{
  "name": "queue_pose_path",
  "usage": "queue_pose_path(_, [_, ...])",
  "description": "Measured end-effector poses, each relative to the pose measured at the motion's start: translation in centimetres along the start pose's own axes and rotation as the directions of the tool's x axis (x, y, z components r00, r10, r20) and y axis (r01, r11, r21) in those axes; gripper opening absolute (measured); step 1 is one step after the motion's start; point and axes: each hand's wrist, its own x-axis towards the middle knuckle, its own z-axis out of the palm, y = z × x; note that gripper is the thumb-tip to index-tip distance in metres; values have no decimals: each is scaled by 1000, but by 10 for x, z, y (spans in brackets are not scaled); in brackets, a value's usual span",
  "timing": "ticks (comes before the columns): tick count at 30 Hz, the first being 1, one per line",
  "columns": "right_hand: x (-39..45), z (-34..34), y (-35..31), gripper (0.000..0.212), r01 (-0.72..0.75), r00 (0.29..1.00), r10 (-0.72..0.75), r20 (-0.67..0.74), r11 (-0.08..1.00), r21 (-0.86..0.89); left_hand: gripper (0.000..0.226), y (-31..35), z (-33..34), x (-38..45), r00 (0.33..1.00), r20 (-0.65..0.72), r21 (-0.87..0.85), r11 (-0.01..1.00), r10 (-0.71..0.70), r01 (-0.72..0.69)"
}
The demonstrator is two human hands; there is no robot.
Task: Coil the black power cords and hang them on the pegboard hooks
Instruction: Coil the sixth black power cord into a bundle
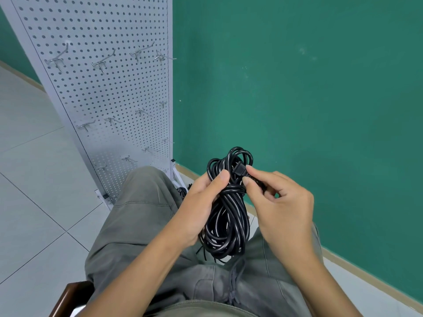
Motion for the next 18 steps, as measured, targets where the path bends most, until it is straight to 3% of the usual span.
queue_pose_path(5, [6, -1, -1, 23, 247, 969, -243, 45, 945, -213, 34, 3, -5, 0, 1000, 14, 3, 1000, 5, -5])
queue_pose_path(10, [4, 6, -5, 17, 292, 953, -303, 9, 911, -290, 35, 6, -4, 1, 999, 25, 1, 999, 35, -35])
queue_pose_path(18, [28, -13, -3, 18, 354, 903, -284, 323, 917, -182, 38, 4, -10, 1, 999, -4, -92, 995, -42, 42])
